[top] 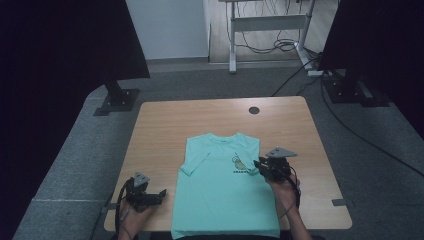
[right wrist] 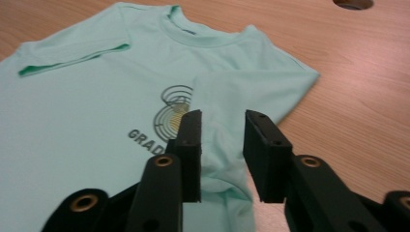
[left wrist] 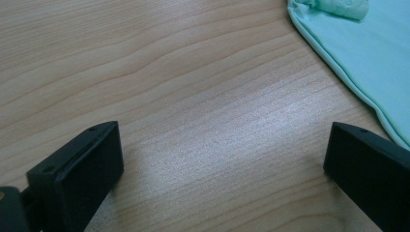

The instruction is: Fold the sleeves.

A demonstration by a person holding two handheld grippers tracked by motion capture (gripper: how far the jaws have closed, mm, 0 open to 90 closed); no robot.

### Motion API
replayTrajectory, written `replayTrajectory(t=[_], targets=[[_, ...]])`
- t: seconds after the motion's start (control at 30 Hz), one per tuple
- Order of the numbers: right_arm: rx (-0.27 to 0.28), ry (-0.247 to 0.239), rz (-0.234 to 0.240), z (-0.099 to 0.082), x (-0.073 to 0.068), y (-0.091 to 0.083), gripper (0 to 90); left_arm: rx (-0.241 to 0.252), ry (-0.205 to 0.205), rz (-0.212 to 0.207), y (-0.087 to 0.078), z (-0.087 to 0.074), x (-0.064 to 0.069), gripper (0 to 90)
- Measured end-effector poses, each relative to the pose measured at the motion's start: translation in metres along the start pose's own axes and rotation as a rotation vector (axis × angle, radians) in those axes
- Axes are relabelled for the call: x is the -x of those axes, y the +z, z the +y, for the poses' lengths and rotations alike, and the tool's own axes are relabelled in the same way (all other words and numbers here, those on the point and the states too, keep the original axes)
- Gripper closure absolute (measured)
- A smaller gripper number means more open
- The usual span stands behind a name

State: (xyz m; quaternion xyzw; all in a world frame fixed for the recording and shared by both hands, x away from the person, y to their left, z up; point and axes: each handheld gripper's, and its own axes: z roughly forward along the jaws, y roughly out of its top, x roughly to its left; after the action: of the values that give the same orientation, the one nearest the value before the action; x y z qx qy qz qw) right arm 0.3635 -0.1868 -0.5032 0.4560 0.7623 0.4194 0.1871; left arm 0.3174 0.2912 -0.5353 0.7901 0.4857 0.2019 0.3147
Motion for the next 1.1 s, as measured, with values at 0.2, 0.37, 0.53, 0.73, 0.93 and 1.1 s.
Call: replayTrajectory(t=[0.2, 0.37, 0.53, 0.73, 0.93, 1.1], targets=[[-0.03, 0.021, -0.043, -0.008, 0.009, 0.006, 56.6, 0.0, 0.0, 0.0, 0.0, 0.0, 0.0, 0.7], [-0.05, 0.021, -0.049, -0.015, 0.01, 0.007, 47.6, 0.0, 0.0, 0.0, 0.0, 0.0, 0.0, 0.7], [-0.089, -0.002, -0.059, -0.022, 0.01, 0.01, 46.0, 0.0, 0.0, 0.0, 0.0, 0.0, 0.0, 0.7], [-0.13, -0.034, -0.135, -0.027, 0.017, 0.015, 45.9, 0.0, 0.0, 0.0, 0.0, 0.0, 0.0, 0.7], [-0.116, -0.01, -0.191, -0.029, 0.03, 0.016, 43.9, 0.0, 0.0, 0.0, 0.0, 0.0, 0.0, 0.7], [-0.097, 0.004, -0.194, -0.023, 0.034, 0.012, 40.9, 0.0, 0.0, 0.0, 0.0, 0.0, 0.0, 0.7]])
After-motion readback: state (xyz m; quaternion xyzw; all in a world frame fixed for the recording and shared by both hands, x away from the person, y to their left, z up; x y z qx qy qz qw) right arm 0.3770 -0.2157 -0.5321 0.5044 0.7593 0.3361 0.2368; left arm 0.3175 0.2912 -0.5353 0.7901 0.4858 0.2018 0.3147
